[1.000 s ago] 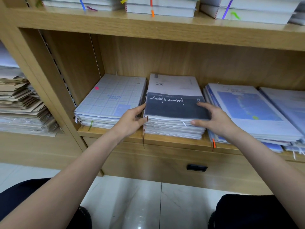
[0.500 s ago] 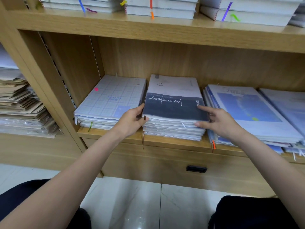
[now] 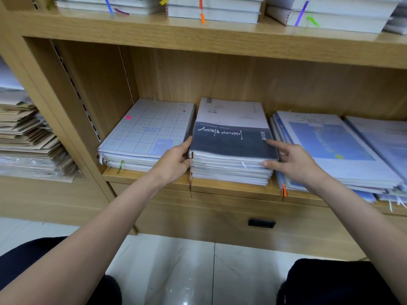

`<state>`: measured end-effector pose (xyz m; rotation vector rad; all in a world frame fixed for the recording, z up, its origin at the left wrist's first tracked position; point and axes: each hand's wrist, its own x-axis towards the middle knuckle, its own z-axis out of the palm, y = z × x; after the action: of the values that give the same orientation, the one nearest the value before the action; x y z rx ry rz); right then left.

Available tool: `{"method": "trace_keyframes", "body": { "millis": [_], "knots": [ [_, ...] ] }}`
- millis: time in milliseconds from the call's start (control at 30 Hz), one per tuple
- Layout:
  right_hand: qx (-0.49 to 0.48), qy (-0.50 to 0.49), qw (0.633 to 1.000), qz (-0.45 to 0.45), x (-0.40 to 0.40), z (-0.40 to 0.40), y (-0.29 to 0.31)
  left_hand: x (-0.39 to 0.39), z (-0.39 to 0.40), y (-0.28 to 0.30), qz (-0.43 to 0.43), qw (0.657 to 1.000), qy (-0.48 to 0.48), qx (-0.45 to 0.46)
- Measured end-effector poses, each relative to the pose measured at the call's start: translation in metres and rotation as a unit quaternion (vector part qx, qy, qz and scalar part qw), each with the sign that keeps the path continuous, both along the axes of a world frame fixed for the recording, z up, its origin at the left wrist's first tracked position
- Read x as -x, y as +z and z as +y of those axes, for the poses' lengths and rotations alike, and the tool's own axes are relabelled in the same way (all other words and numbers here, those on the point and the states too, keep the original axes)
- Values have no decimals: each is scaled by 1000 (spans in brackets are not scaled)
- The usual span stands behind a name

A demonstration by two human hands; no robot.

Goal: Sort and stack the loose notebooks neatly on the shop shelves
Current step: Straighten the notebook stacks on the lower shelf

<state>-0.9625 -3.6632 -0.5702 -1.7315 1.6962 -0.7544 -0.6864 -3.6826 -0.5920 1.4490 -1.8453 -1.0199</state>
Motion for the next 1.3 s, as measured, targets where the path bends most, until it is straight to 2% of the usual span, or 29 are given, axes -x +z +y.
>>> {"method": "trace_keyframes", "body": {
  "millis": [167,367,567,767,900,1000,1067,1133,1300],
  "knots": [
    [-2,0,1000,-17,1,-1,-2,2,1,0,-4,1000,9,2],
    [19,7,999,33,-3,2,-2,2,1,-2,0,1000,10,-5],
    [5,-11,998,-61,-4,8,0,0,-1,-6,1,1000,17,-10],
    [9,-6,997,-81,-3,10,0,1,-3,-7,-12,1000,22,-15],
    [-11,26,996,-86,-3,9,-9,6,6,-11,18,999,5,-43],
    [-48,0,995,-93,-10,11,-23,11,18,-18,64,995,0,-73],
    [-34,-19,997,-74,-16,11,-29,14,21,-22,85,994,1,-72],
    [-9,-30,999,-18,-20,12,-29,16,20,-27,87,994,10,-65],
    [15,-46,997,57,-19,12,-28,16,11,-36,33,998,46,-17]
  ]
}}
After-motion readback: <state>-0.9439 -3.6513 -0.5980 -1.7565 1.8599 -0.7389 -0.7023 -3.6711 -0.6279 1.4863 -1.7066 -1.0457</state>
